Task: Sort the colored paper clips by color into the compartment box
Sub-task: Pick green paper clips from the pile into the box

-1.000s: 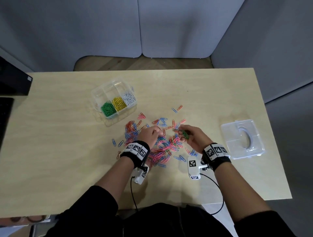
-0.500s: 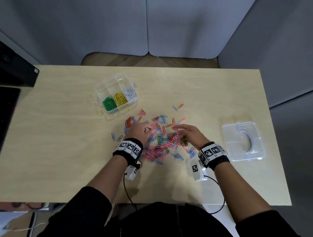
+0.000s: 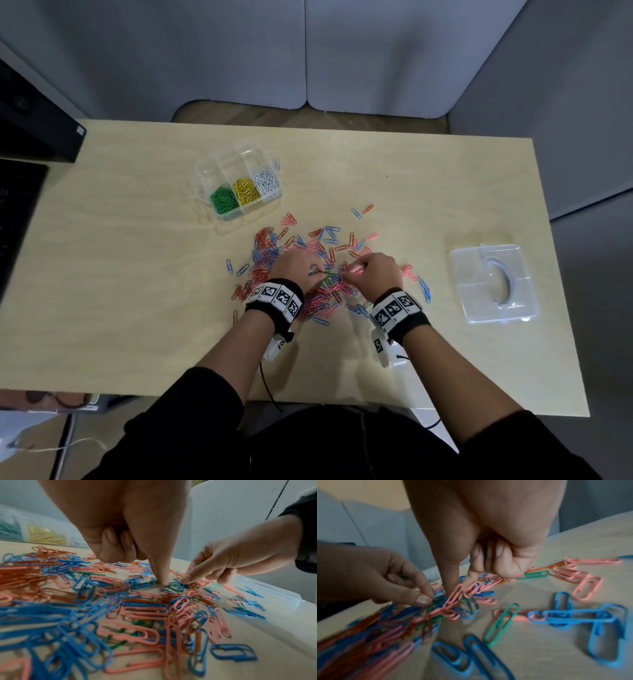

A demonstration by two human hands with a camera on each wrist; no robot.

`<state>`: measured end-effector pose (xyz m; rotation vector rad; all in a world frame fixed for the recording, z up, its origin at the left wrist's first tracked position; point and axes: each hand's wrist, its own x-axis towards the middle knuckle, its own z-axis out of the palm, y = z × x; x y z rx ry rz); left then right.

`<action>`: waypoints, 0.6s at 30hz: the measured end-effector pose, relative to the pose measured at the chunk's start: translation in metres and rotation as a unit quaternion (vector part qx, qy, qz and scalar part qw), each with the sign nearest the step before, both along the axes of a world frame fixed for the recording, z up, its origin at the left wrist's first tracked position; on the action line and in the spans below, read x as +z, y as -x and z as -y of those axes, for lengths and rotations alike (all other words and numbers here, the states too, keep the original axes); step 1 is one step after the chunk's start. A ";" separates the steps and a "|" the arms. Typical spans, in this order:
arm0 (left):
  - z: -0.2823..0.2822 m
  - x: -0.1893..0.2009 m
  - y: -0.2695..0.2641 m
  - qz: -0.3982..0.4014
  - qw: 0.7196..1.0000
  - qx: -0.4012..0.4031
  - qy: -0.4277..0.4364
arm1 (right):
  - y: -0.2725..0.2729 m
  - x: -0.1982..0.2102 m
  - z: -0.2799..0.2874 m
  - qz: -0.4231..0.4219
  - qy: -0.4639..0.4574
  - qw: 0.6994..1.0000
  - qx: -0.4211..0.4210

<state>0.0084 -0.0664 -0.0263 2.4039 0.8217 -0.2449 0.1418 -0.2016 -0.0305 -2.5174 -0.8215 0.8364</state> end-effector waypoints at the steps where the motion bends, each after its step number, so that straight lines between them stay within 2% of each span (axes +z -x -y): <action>1: 0.001 0.001 0.001 0.005 1.000 0.001 -0.002 | 0.002 0.000 -0.001 0.005 0.002 1.000 0.010; 4: 0.003 0.002 0.004 0.019 1.000 -0.005 -0.004 | -0.001 0.002 -0.001 -0.016 -0.021 1.000 0.008; 7: 0.005 0.002 0.006 0.021 0.999 -0.036 -0.002 | -0.012 0.005 0.008 -0.029 -0.042 0.997 -0.060; 9: 0.005 0.002 0.004 0.025 0.998 -0.048 0.008 | -0.017 0.008 0.016 -0.010 -0.025 0.996 -0.080; 13: 0.003 0.001 -0.003 0.030 0.997 -0.066 0.018 | -0.012 0.011 0.019 0.040 0.008 0.997 -0.062; 18: 0.002 -0.006 -0.001 0.000 0.998 -0.061 0.025 | -0.004 0.012 0.023 0.053 0.037 0.994 -0.087</action>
